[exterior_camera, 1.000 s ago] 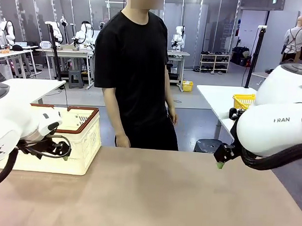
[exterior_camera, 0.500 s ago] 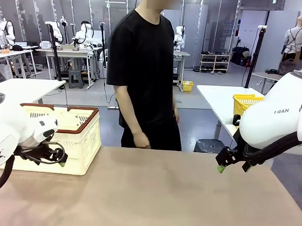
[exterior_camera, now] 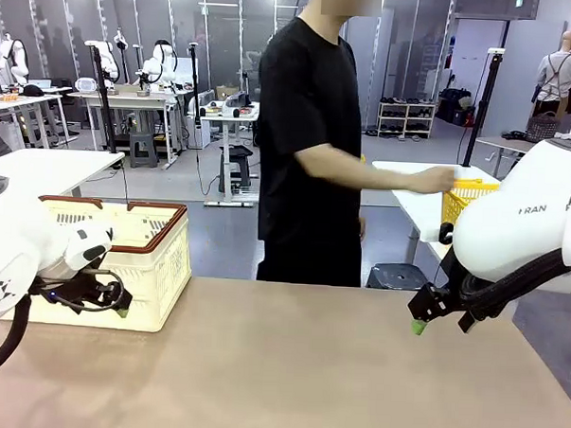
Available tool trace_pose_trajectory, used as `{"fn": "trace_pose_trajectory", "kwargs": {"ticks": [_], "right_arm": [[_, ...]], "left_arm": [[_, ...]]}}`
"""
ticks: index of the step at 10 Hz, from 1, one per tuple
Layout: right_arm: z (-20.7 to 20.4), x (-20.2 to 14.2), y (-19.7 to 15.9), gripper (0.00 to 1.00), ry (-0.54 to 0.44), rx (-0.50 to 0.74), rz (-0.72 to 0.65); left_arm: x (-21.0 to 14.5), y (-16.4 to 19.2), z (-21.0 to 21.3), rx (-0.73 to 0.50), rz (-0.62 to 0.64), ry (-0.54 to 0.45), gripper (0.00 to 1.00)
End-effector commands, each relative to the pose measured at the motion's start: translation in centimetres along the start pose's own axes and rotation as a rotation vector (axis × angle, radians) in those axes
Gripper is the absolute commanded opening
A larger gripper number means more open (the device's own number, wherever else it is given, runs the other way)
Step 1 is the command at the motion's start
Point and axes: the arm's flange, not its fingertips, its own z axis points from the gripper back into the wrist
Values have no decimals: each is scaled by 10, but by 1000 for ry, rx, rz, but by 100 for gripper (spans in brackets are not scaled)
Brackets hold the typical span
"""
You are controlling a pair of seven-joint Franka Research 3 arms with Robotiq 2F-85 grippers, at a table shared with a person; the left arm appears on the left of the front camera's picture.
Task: Place the drinks into the Shopping basket.
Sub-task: Pick up one drink and place it into the Shopping basket.
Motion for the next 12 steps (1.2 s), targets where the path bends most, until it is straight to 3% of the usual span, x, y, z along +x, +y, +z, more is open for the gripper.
{"fn": "trace_pose_trajectory", "kwargs": {"ticks": [1, 12], "right_arm": [[1, 2, 0, 100, -19, -1, 0], [1, 2, 0, 100, -19, -1, 0]], "left_arm": [[0, -3, -3, -5, -5, -6, 100], [0, -3, -3, -5, -5, -6, 100]]}}
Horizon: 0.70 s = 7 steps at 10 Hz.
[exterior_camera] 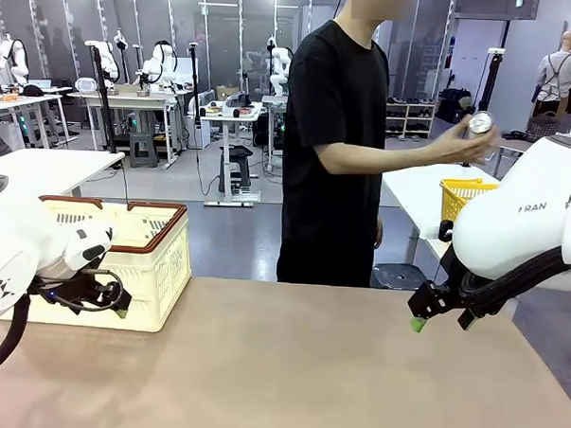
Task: Place the drinks into the Shopping basket.
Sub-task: Pick up one drink and place it into the Shopping basket.
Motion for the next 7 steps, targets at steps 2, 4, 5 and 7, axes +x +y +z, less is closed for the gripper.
{"fn": "trace_pose_trajectory", "kwargs": {"ticks": [2, 4, 5, 7], "right_arm": [[-2, 0, -1, 100, -10, 0, -2], [-2, 0, -1, 100, -10, 0, -2], [-2, 0, -1, 100, -10, 0, -2], [-2, 0, -1, 100, -10, 0, -2]], "left_arm": [[0, -1, -2, -3, 0, -8, 100], [0, -1, -2, -3, 0, -8, 100], [0, -1, -2, -3, 0, -8, 100], [0, -1, -2, -3, 0, -8, 100]]}}
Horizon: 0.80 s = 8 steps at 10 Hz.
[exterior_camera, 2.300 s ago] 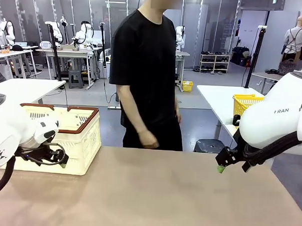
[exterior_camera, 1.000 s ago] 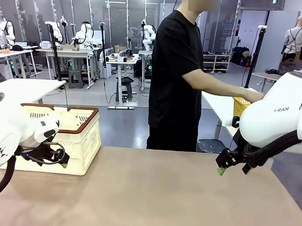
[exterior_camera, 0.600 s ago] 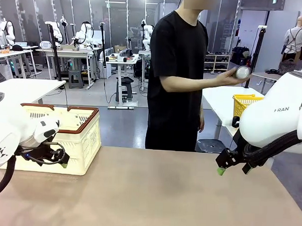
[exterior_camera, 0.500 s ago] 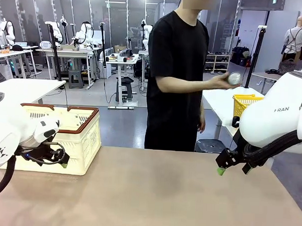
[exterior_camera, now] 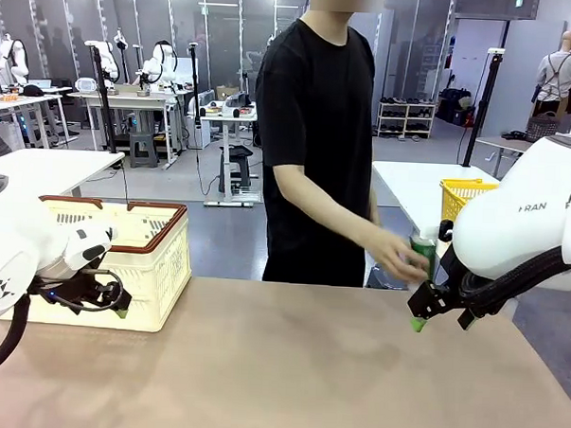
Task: Place the drinks into the Shopping basket.
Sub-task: Pick up one drink and place it into the Shopping basket.
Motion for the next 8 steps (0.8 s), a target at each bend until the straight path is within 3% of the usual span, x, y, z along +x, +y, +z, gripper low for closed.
{"fn": "trace_pose_trajectory", "kwargs": {"ticks": [1, 8], "right_arm": [[-2, 0, -1, 100, -10, 0, -2], [-2, 0, -1, 100, -10, 0, -2]], "left_arm": [[0, -1, -2, -3, 0, -8, 100], [0, -1, -2, -3, 0, -8, 100]]}}
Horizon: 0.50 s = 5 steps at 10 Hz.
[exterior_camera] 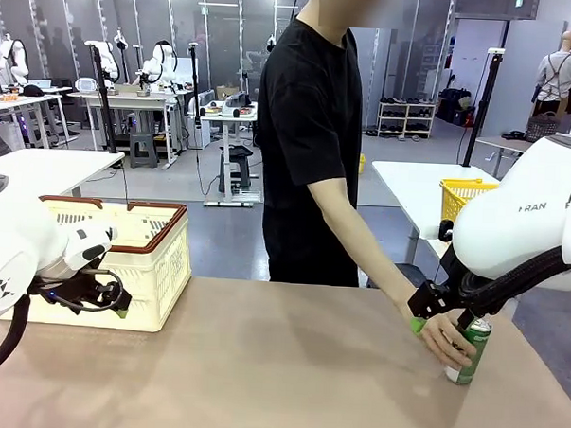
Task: Place the drinks into the Shopping basket.
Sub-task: Pick up one drink and place it into the Shopping basket.
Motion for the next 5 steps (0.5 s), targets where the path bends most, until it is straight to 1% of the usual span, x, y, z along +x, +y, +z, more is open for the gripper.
{"fn": "trace_pose_trajectory", "kwargs": {"ticks": [1, 3, 4, 5], "right_arm": [[-2, 0, -1, 100, -10, 0, -2], [0, 0, 0, 100, 0, 0, 0], [2, 0, 3, 100, -12, -19, 16], [7, 2, 5, 100, -25, -65, -12]], "left_arm": [[0, -1, -2, -3, 0, -8, 100], [0, -1, -2, -3, 0, -8, 100], [0, -1, -2, -3, 0, -8, 100], [0, -1, -2, -3, 0, -8, 100]]}}
